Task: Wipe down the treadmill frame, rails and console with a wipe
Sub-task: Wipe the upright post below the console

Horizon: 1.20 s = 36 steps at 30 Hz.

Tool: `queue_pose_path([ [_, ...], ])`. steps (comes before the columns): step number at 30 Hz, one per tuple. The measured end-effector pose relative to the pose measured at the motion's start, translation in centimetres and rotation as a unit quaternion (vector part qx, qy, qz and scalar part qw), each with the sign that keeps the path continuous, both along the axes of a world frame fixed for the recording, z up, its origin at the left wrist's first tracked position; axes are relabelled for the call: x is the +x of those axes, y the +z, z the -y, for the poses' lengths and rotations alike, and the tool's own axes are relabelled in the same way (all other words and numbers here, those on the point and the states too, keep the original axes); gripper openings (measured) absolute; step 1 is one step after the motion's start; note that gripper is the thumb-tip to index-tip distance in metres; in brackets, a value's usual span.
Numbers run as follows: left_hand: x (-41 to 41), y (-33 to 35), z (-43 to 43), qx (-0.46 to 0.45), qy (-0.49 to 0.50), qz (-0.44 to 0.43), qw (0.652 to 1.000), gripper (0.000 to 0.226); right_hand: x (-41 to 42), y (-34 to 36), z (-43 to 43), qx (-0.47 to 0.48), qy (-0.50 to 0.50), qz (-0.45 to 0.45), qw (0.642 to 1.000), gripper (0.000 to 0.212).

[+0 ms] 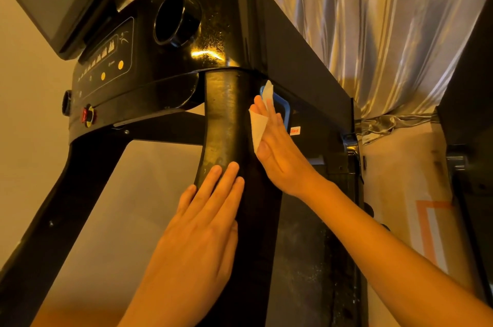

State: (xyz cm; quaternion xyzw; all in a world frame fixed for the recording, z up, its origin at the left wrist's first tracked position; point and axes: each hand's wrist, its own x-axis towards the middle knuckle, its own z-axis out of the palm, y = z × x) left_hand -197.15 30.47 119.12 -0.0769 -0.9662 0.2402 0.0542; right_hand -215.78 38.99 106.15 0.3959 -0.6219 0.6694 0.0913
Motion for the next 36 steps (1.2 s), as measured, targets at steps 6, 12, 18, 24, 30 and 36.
queue_pose_path([
  [6, 0.2, 0.2, -0.1, -0.009, -0.004, -0.002, 1.000, 0.061, -0.2, 0.3, -1.2, 0.043, -0.005, -0.044, 0.998, 0.063],
  [12, 0.3, 0.0, -0.1, -0.042, -0.006, -0.005, 0.999, 0.060, -1.3, 7.5, -0.4, 0.163, -0.046, -0.291, 0.942, 0.053],
  [18, 0.7, 0.3, -0.4, -0.057, -0.006, 0.003, 0.998, 0.059, -2.1, 4.7, -2.8, 0.178, -0.041, -0.275, 0.944, 0.053],
  [24, 1.0, 0.2, -0.1, -0.042, -0.003, 0.017, 0.999, 0.060, -1.9, 7.7, -1.2, 0.197, -0.031, -0.327, 0.924, 0.050],
  [30, 1.1, 0.4, -0.4, -0.021, 0.003, 0.021, 1.000, 0.059, -1.3, 4.8, -1.3, 0.150, -0.052, -0.251, 0.955, 0.053],
  [36, 1.3, 0.7, -0.9, 0.045, 0.023, 0.044, 0.998, 0.059, -1.2, 4.2, -1.4, 0.144, -0.049, -0.231, 0.961, 0.053],
])
